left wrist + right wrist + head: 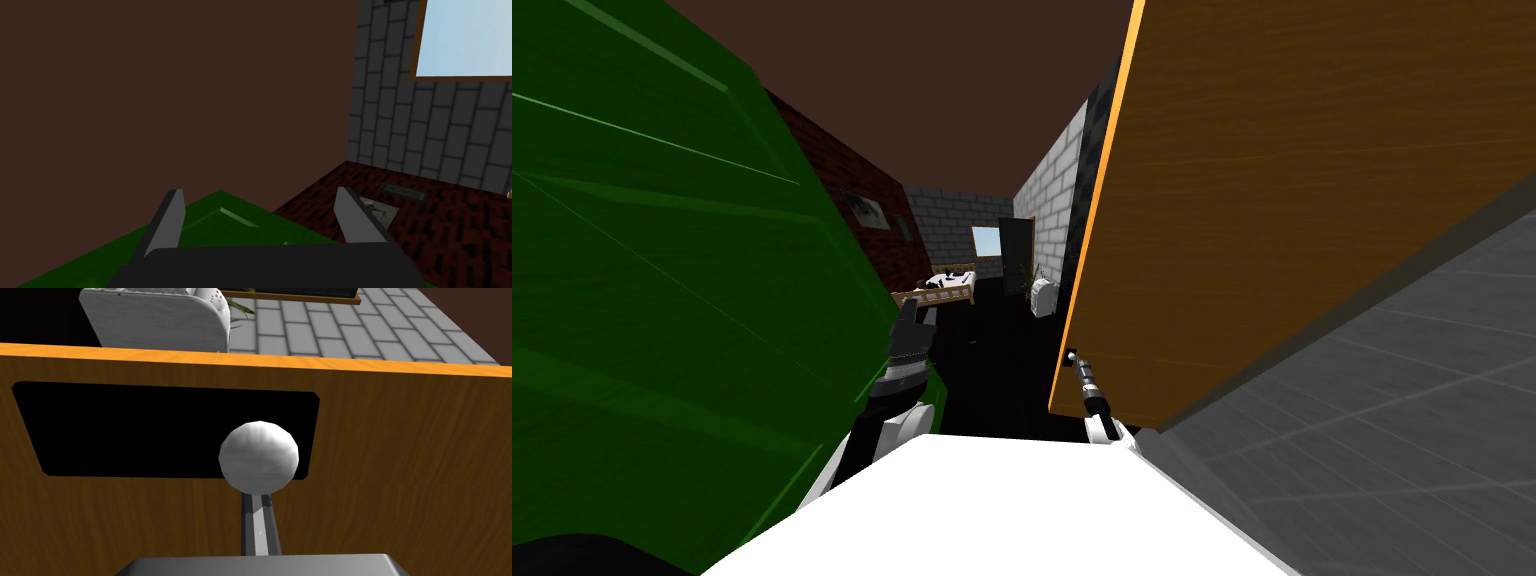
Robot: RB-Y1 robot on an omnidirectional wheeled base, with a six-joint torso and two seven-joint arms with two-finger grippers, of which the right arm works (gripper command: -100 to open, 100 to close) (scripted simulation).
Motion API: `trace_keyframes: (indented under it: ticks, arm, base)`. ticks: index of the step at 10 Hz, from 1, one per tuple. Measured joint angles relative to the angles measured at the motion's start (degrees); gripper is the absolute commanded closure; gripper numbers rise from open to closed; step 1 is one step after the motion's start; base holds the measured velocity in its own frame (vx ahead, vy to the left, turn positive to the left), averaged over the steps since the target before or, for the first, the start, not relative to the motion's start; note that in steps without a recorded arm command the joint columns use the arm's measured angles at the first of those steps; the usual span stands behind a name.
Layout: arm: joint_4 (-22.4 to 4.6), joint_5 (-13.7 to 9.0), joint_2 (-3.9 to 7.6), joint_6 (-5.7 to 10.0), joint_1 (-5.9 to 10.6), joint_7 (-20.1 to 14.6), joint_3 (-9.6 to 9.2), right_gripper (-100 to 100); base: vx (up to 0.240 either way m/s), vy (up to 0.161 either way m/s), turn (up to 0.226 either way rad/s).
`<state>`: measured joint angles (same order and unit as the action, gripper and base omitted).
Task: Push the door open
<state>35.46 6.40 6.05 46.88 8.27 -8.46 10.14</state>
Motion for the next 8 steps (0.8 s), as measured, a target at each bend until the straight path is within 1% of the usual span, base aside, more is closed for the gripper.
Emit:
trace_keyframes:
  ticks: [2,3,4,5,6,7,8]
  arm:
    - [0.0,0.1,-0.18,-0.04,-0.14,-0.1,-0.26,-100]
    - [0.1,0.2,-0.31,-0.21,-0.19,-0.1,-0.38,-100]
    - [-0.4,0.2,-0.34,-0.11,0.18,-0.2,-0.43,-100]
    - [0.1,0.2,-0.47,-0.35,-0.05,-0.3,-0.57,-100]
    - [0.6,0.3,-0.60,-0.69,-0.24,-0.3,-0.70,-100]
    - [0.6,0.3,-0.63,-0.76,-0.29,-0.4,-0.72,-100]
    - [0.4,0.2,-0.60,-0.58,-0.29,-0.3,-0.62,-100]
  base:
    - [-0.203,0.030,-0.016]
    - [-0.263,0.066,-0.053]
    - [-0.276,0.095,-0.045]
    - [-0.243,0.112,-0.035]
    - [-0.107,0.050,-0.014]
    - [0.097,0.015,0.021]
    - [0.192,0.004,0.022]
